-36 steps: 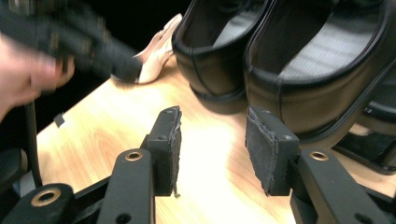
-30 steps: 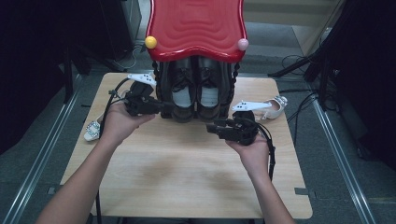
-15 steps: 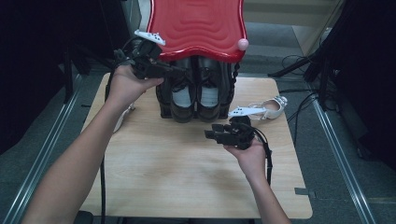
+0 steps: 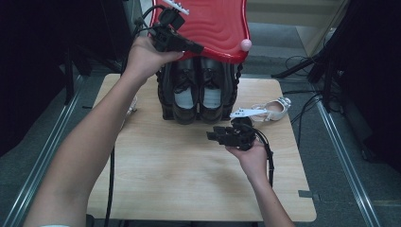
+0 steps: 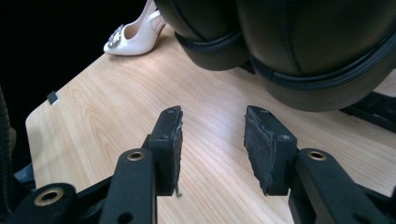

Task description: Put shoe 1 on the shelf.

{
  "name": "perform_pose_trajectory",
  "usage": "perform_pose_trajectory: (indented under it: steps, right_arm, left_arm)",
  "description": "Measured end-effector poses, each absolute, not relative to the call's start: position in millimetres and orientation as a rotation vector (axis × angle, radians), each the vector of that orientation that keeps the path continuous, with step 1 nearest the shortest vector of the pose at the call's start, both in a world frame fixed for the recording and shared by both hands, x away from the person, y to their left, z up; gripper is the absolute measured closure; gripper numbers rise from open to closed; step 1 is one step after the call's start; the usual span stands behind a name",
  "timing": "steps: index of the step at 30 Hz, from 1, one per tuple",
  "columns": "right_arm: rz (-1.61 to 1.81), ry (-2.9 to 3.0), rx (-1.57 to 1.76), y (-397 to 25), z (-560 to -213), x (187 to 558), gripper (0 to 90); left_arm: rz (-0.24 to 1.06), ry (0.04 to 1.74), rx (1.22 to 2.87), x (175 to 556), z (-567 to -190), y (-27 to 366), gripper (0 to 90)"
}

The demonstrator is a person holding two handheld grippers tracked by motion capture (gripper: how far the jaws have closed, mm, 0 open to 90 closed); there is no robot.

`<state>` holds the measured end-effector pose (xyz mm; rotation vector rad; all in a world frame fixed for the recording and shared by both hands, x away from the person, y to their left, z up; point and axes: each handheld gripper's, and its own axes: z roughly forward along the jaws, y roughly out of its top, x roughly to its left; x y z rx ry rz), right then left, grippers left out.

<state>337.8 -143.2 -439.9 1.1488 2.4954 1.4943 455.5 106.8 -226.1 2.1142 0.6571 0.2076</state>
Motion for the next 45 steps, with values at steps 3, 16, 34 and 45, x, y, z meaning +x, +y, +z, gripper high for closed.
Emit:
perform_pose_trajectory:
  steps: [3,16,34,45]
  right_arm:
    - [1.512,2.48,1.151,-144,-440,340,59.9]
    - [1.489,2.466,1.148,-134,-434,351,85.8]
    - [1.523,2.415,1.168,-127,-438,366,90.0]
    - [1.544,2.366,1.196,-126,-435,375,90.0]
  left_arm:
    - [0.204,0.648,2.119,465,-221,97,89.6]
    - [0.201,0.659,2.117,492,-231,78,89.6]
    - [0.207,0.689,2.14,495,-235,77,89.4]
    - [0.199,0.695,2.131,495,-236,77,89.3]
